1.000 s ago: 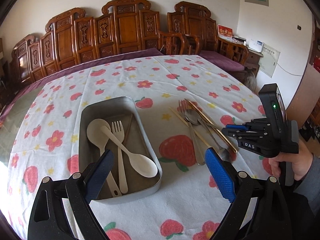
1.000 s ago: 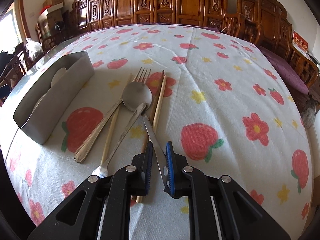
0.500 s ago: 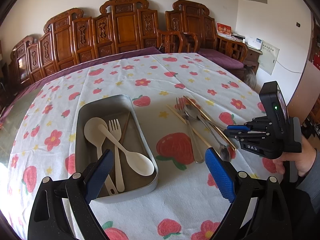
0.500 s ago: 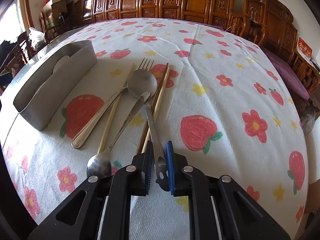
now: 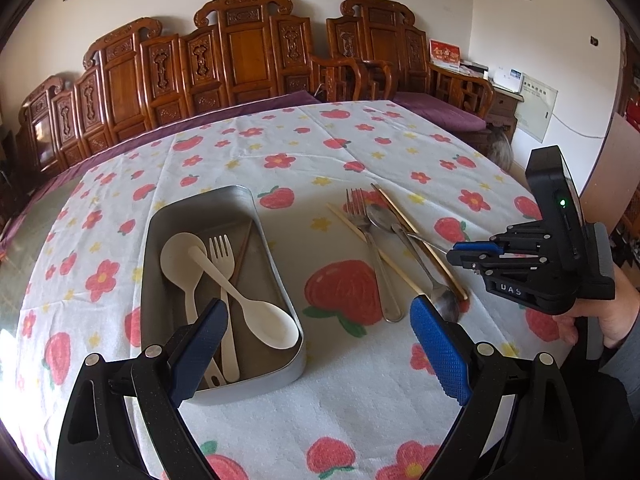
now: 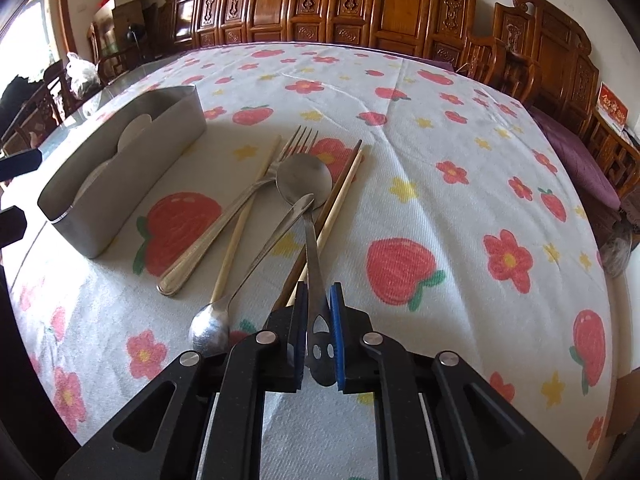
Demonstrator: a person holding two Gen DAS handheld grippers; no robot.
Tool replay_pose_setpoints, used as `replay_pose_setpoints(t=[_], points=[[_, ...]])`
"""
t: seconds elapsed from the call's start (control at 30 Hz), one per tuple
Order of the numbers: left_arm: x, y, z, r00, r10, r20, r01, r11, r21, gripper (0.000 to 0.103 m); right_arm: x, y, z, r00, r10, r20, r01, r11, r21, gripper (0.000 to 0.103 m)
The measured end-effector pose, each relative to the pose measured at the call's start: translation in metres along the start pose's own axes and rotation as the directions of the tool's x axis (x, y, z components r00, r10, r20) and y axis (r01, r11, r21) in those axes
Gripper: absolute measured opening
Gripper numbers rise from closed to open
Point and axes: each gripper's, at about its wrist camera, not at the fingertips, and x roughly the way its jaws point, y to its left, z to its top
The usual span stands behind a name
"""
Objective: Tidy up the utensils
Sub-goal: 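Grasp a metal spoon by its handle with the right tool, then lift the metal spoon with the right tool while the left tool grasps another metal spoon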
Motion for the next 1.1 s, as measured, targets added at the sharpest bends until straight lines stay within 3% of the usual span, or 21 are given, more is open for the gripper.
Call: replay_pose_setpoints(t=[0.43, 0.63, 0.93, 1.1], points=[[0.004, -0.006, -0.003, 1.0, 0.014, -0.012, -0.013, 1.0, 0.009, 0.089, 0.02, -0.011, 0.014, 1.0, 0.006, -0.002, -0.006, 1.0, 0.028, 0.016], [0.005, -0.01, -0.002, 1.0, 0.017, -0.013, -0.016, 1.0, 0.015, 0.089, 0.021, -0.002, 0.017, 1.0, -0.006, -0.007, 0.006, 1.0, -0.018, 0.009], [0.014, -0.02, -0.002, 0.998, 0.033, -0.048, -0.032, 0.999, 0.032, 0.089, -0.004, -0.015, 0.026, 0.994, -0.026, 0.111, 0.021, 0.999, 0.039, 0.009], [0.031, -0.024, -0.003, 0.995, -0.015, -0.094, 0.012, 0.999, -0.029, 0.089, -0.008, -0.029, 0.025, 0.99, -0.068, 0.124, 0.06, 0.996, 0.066, 0.009]])
